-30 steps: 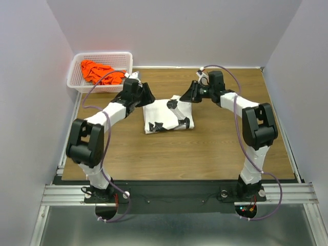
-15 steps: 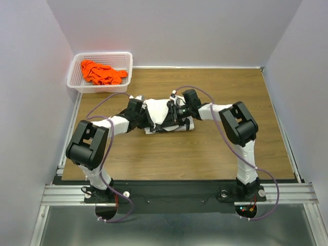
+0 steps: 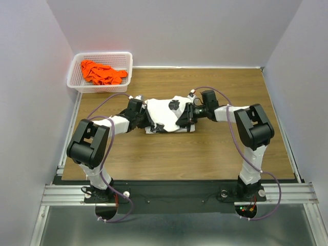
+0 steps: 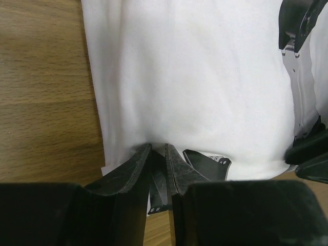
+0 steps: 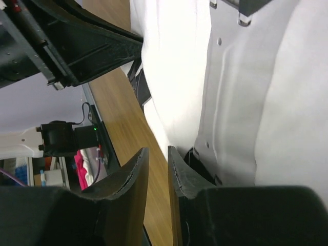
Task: Fold and stack the t-shirts
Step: Neatly place the folded tshirt to the corner
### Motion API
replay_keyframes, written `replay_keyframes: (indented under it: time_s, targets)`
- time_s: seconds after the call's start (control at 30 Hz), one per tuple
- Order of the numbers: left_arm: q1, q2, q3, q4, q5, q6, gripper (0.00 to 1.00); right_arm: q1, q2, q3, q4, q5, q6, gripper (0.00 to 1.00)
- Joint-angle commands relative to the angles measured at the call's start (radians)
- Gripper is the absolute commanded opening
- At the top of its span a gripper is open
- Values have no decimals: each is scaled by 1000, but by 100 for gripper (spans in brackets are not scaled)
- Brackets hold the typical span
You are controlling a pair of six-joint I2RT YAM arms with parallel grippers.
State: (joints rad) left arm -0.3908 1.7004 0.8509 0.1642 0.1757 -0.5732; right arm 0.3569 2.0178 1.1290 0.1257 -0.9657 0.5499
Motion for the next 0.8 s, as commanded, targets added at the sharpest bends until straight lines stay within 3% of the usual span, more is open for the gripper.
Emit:
replay_keyframes:
  time_s: [0.0, 0.27, 0.47, 0.63, 0.77]
  targets:
    - [4, 16, -29, -106, -30, 15, 29, -15, -77, -70, 0, -5, -19, 27]
    - [4, -15, -56, -127, -45, 10, 29, -136, -10, -207, 28, 73, -56, 24]
    - [-2, -80, -95, -150, -67, 7, 32, -171, -126, -233, 28, 127, -36, 23]
    - [-23, -194, -69, -212, -123, 22, 52, -171, -299, -241, -23, 225, -10, 29]
    - [-28, -303, -38, -256, -197, 27, 76, -168, -381, -203, -145, 326, -37, 42]
